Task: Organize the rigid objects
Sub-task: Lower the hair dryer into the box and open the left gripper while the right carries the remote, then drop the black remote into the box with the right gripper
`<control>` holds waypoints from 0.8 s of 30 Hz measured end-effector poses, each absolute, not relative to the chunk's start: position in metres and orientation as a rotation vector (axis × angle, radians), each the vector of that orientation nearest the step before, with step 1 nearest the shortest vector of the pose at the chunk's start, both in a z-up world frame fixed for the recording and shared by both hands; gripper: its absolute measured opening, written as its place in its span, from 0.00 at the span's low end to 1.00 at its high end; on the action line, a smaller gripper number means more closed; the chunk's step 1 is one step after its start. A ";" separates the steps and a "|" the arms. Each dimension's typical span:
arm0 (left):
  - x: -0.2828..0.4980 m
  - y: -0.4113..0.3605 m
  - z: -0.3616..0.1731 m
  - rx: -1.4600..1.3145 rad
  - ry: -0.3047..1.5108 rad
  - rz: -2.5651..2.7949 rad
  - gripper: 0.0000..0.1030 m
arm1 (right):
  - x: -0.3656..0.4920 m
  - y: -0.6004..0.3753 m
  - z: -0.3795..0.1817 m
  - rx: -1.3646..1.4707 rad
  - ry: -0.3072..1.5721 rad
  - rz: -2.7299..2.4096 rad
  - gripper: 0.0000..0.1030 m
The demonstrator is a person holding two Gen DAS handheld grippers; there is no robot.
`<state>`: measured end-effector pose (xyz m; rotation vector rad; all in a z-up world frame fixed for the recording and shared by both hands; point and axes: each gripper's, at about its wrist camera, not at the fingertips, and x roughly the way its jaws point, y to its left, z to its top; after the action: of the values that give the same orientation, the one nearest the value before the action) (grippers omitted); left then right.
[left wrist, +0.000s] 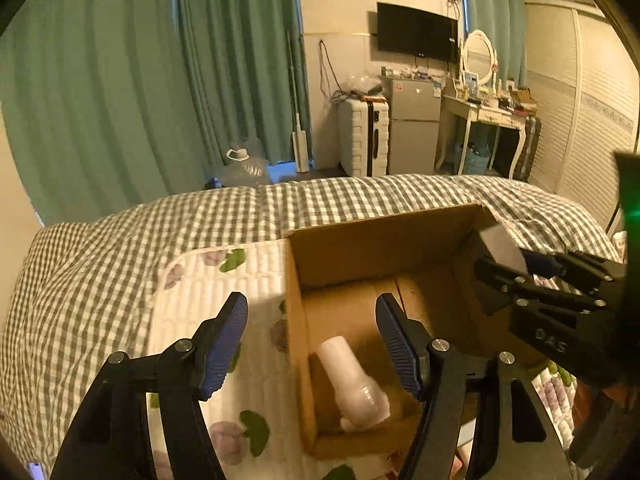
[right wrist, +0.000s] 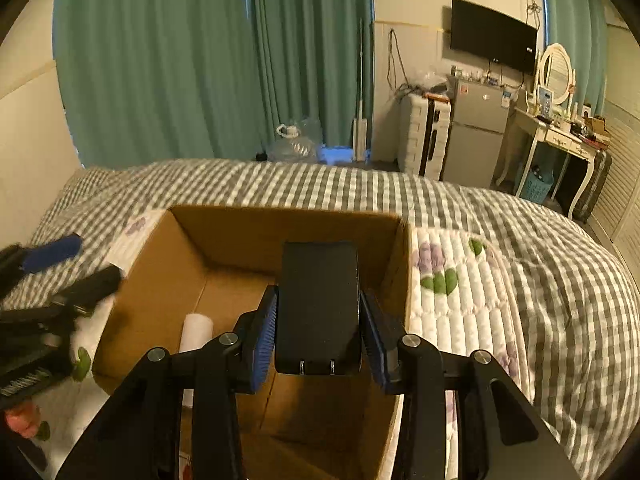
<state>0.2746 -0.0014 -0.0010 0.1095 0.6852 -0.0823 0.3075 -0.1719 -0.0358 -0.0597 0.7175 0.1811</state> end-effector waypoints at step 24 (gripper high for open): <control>0.089 0.050 -0.031 0.004 0.671 0.044 0.94 | 0.105 -0.159 -0.041 -0.060 0.765 0.217 0.83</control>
<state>0.0894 0.0504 -0.0312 0.0037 0.6711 0.0436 0.1055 -0.1589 -0.0411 -0.0602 0.7651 0.2165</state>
